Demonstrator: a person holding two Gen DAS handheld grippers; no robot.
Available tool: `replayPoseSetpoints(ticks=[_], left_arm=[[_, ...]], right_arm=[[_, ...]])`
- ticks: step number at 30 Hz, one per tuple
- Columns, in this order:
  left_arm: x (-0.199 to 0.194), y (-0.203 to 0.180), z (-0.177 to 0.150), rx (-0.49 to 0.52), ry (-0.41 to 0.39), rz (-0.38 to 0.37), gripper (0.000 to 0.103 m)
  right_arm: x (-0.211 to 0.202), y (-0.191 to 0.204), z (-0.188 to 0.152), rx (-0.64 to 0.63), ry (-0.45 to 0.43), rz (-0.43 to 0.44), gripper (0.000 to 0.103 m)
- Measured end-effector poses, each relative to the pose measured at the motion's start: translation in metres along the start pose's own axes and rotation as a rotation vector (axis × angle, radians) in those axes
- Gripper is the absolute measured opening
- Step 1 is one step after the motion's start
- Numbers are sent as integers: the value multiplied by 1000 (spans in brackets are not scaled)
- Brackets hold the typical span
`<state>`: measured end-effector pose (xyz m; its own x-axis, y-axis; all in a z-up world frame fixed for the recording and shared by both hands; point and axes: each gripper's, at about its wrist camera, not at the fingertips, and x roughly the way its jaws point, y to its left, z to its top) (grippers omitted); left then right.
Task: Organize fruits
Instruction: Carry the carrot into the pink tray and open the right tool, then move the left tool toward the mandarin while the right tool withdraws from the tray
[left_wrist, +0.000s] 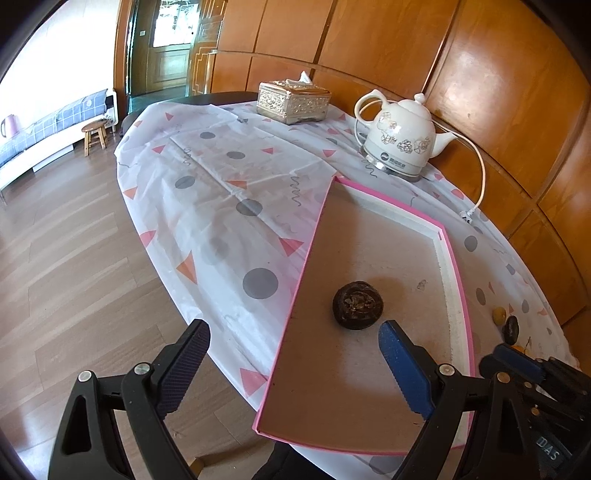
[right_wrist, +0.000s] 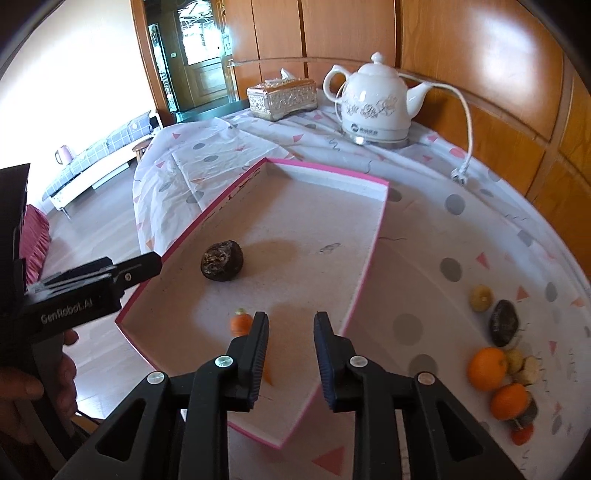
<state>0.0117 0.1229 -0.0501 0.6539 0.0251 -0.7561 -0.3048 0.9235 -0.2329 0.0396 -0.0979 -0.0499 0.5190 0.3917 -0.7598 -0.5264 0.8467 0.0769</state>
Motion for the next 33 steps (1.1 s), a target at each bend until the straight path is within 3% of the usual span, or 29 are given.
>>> replayPoseSetpoints(ticks=[21,33], left_arm=[[-11,-26,-5,102,-29,-30,93],[-8,-36,-9,129,-8,-41,94]], right_arm=[[-49,-33,-27,-58,-29,-131,32],[-74,-99,-56,4,26,-271,34]])
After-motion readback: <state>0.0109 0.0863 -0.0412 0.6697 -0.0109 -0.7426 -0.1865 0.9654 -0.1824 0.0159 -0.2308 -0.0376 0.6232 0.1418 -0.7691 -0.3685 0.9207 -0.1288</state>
